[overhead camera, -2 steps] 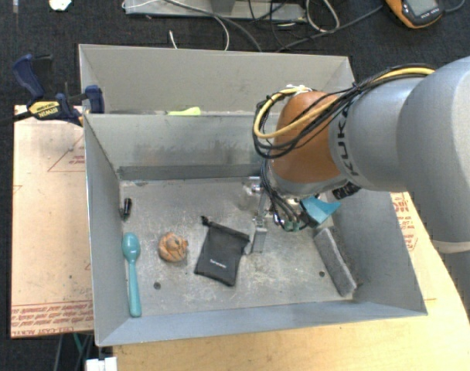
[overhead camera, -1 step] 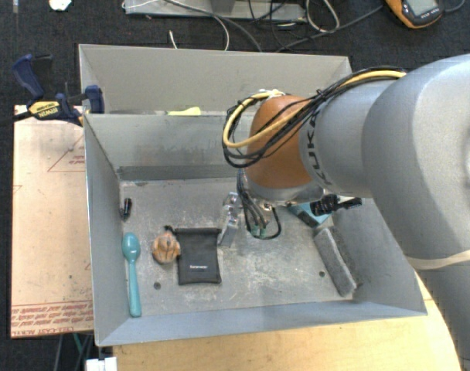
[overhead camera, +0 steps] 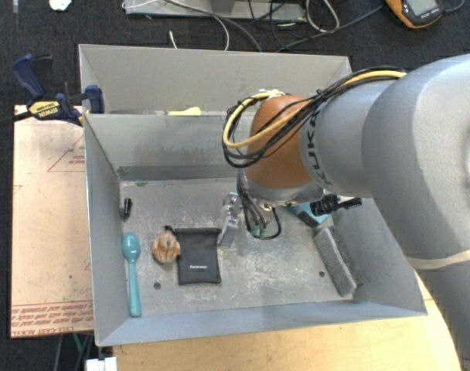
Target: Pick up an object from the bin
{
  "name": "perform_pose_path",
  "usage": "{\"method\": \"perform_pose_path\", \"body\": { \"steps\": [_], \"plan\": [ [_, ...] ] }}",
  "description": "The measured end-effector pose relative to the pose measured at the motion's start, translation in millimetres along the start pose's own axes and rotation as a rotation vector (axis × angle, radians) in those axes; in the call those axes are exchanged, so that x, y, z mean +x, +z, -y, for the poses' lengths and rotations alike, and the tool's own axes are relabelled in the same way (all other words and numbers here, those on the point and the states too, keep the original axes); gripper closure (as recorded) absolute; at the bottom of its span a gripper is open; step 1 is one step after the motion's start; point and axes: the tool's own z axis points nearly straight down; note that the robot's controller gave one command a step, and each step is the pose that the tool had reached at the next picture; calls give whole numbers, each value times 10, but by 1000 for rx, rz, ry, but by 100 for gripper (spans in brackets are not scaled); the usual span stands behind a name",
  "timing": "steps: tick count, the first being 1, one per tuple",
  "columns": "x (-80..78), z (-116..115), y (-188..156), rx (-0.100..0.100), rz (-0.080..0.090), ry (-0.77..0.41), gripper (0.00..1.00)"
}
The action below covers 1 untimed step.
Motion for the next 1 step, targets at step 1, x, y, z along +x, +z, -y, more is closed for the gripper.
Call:
{"method": "perform_pose_path", "body": {
  "steps": [1],
  "plan": [
    [24,-62,-578,2,-4,-24,100]
  ]
}}
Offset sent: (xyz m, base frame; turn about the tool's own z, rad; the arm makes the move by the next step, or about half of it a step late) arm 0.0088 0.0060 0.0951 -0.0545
